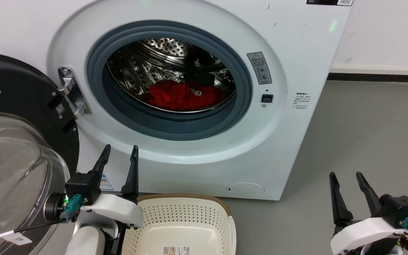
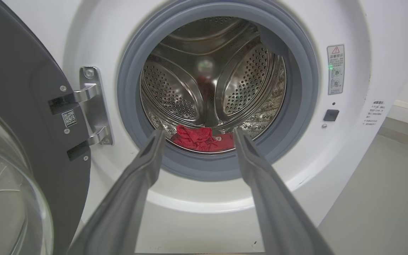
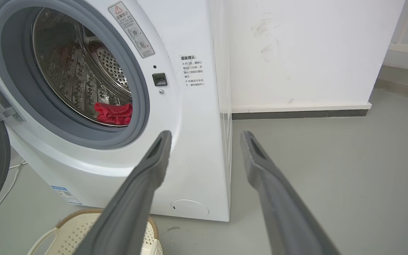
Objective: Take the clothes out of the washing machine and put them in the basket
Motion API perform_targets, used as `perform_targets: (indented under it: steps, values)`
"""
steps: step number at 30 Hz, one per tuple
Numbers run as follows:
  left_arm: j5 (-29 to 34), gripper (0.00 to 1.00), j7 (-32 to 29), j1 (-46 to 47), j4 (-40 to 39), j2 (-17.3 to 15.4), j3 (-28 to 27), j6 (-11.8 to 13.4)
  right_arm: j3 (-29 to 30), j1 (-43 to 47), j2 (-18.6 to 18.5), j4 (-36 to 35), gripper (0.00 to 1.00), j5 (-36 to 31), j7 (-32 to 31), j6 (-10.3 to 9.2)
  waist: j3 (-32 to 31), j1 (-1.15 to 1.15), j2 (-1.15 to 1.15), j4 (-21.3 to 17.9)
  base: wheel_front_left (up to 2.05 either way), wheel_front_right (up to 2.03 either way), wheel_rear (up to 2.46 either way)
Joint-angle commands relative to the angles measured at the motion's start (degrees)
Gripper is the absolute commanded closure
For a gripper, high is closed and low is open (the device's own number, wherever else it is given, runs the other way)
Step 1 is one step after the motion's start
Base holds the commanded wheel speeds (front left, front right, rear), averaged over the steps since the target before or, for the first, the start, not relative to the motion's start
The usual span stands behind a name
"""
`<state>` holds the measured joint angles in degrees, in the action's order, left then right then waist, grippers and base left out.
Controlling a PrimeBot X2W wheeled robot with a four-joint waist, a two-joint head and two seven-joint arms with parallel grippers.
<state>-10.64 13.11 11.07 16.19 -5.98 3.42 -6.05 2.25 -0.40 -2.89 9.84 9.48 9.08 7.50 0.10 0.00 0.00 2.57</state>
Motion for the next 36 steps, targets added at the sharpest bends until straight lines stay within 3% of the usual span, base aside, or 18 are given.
perform_targets:
  steps: [1,18,36]
  values:
    - [1.1,0.00,0.5,1.0,0.2,0.2,-0.2,-0.1,-0.2,0.4,0.0,0.1,0.00,-1.2,0.5,-0.02,0.0,0.00,0.00,0.0,0.00,0.00,0.00]
    - [5.9,0.00,2.2,1.9,2.5,1.1,-1.5,-0.7,-0.5,0.5,0.0,1.0,0.00,-5.5,2.0,-0.02,0.2,0.00,0.00,0.3,0.00,0.00,0.00]
    - [5.9,0.00,2.1,2.1,3.8,2.0,-2.7,-1.0,0.0,-0.4,0.0,2.5,0.00,-3.4,2.5,-0.02,0.3,0.00,0.00,0.2,0.00,0.00,0.00]
